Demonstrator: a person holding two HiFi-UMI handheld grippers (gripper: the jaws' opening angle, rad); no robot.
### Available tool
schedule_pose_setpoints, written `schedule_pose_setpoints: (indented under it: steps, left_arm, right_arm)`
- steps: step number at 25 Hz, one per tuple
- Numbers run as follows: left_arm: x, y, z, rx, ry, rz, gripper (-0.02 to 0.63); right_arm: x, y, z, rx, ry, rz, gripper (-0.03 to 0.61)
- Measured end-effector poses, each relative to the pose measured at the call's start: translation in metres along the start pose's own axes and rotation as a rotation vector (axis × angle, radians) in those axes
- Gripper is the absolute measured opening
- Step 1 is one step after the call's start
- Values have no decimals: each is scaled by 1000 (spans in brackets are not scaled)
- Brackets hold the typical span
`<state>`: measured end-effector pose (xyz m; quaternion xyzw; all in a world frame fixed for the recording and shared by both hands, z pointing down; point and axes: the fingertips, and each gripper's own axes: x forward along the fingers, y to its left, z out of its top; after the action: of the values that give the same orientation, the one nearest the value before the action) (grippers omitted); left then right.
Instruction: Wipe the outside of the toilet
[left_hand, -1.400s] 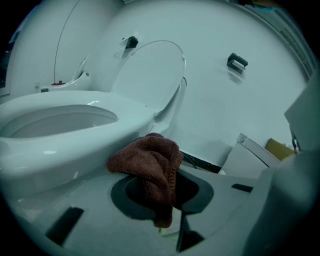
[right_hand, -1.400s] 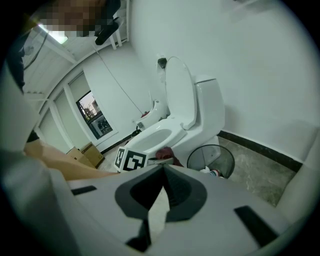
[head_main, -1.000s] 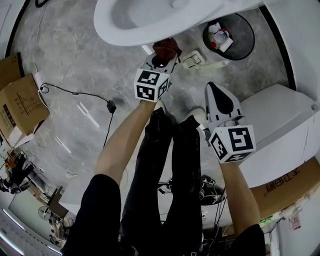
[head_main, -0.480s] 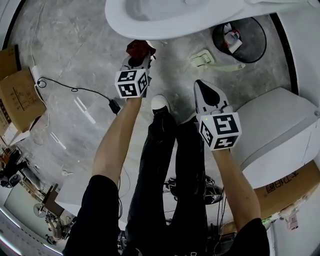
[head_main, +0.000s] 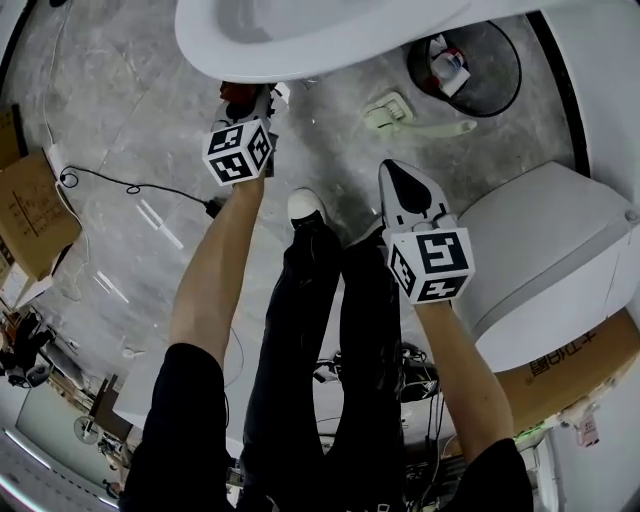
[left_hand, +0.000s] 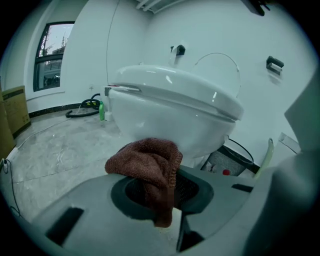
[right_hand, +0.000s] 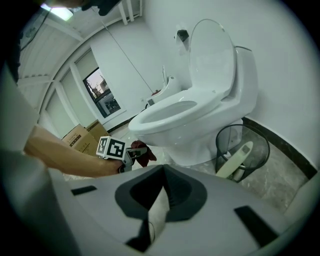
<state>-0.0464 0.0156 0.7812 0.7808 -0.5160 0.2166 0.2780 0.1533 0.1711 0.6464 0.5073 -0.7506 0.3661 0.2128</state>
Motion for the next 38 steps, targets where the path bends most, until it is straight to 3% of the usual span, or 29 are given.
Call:
schedule_pose_setpoints:
  steps: [7,14,19,29,32,38]
  left_arm:
    - [21,-43,-12,2,40,-14,81]
    - [52,-128,-17,13,52,-111,80]
    - [77,-182,-8,-19,59,-162,81]
    - [107,-274,31,45,35,-294,81]
    - [108,-286,36,49,50,-335,81]
    - [75,-280,35,155,83,-377,83]
  right_arm:
    - [-10,-24,-7,26,-1,-21,3]
    - [-29,-63,-17,74,-4,-60,3]
    - [-49,-90,-23,104,-2,-98,3]
    - [-85,-121,-28,149,-25,-145,3]
    - [-92,-122,-26,159,-36,-158,2]
    - [-101,-111,-11,154,-46,-153,3]
